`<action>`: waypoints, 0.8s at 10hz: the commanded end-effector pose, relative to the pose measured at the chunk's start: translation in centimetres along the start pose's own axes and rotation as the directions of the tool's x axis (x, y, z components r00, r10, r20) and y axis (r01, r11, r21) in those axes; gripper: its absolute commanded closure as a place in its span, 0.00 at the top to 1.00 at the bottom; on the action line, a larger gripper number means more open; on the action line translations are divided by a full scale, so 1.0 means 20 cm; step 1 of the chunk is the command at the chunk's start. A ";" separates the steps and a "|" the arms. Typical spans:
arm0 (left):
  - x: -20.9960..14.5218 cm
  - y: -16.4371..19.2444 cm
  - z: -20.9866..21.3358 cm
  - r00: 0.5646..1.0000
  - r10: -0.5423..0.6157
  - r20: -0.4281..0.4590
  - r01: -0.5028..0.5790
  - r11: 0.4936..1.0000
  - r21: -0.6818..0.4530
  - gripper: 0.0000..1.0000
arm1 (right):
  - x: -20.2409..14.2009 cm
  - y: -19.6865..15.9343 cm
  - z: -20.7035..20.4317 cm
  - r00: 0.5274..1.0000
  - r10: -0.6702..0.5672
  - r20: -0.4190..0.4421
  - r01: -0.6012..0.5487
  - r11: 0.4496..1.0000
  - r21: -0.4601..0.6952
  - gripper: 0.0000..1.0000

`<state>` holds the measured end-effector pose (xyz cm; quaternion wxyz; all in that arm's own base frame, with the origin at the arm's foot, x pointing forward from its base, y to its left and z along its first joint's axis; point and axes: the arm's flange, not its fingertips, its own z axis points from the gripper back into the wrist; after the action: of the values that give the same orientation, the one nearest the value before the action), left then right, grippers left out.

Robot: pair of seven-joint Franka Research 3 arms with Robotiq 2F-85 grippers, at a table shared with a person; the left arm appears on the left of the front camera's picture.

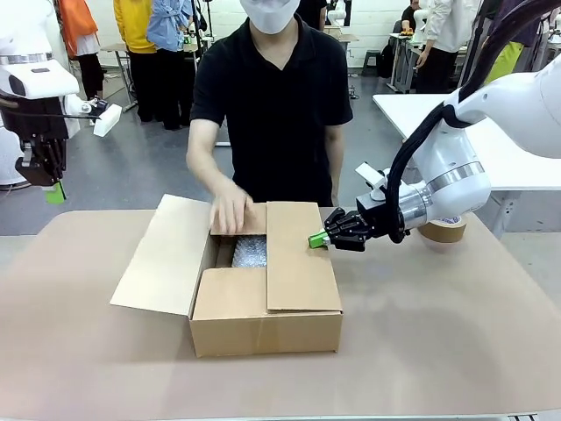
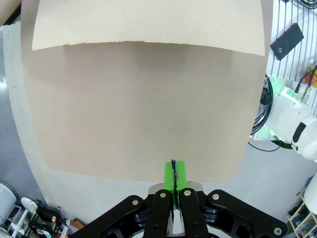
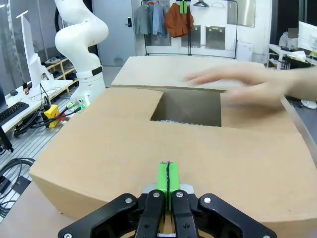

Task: Wrap the clocks to prevent damage.
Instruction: Push the right (or left) flap of the Package Box to close it, then push the left (or right) flap of the Package Box to close it.

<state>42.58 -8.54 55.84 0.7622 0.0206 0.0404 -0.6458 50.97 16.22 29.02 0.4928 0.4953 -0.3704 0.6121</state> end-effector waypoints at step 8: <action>-0.01 0.00 0.02 1.000 -0.003 -0.008 0.003 1.000 -0.006 0.00 | -0.01 0.00 -0.01 1.000 -0.001 -0.005 0.001 1.000 0.001 0.01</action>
<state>42.58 -8.54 55.84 0.7622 0.0206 0.0404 -0.6458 50.97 16.22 29.02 0.4926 0.4955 -0.3704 0.6121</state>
